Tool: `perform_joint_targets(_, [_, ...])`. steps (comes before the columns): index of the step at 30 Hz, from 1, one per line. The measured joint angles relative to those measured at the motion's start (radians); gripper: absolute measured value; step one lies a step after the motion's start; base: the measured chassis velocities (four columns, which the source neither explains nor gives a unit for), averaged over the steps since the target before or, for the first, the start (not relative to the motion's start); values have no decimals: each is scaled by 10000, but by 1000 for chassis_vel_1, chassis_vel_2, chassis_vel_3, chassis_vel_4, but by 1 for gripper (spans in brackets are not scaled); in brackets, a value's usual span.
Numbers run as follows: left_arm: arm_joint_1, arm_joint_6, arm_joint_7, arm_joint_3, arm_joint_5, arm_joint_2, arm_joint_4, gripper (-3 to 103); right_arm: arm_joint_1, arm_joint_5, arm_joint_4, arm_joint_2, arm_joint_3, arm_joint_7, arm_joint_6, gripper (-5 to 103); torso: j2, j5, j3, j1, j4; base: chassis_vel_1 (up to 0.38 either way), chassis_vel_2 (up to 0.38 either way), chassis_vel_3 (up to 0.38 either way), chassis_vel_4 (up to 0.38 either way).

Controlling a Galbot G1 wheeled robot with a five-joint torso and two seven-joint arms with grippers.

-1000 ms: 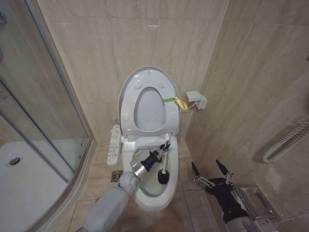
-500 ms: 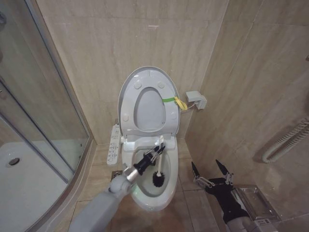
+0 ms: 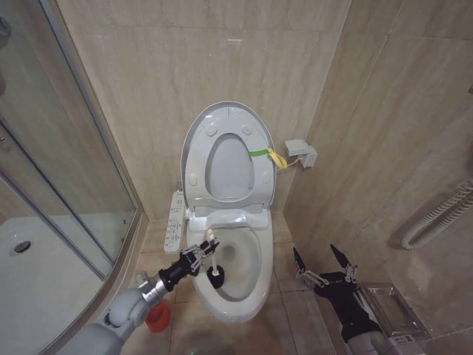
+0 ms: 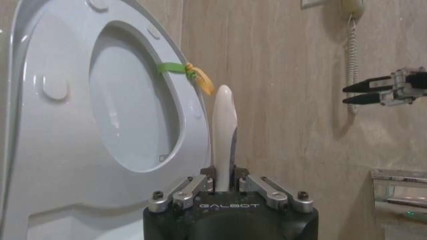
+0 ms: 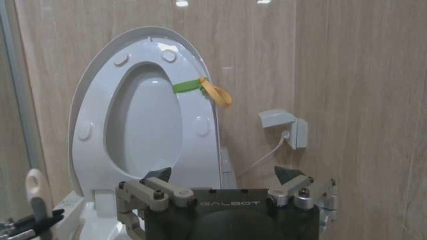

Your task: Open the toilet lid, clean the toilet bowl with a toilet brush, close the toilet lid, and flush.

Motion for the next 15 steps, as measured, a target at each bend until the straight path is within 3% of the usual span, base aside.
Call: perform_joint_targets(15, [1638,13,-81,-777,-13,157,-1031,16,0,0,0,0,0,0,0,100,-1,2,0,1,3,0,0,0,0])
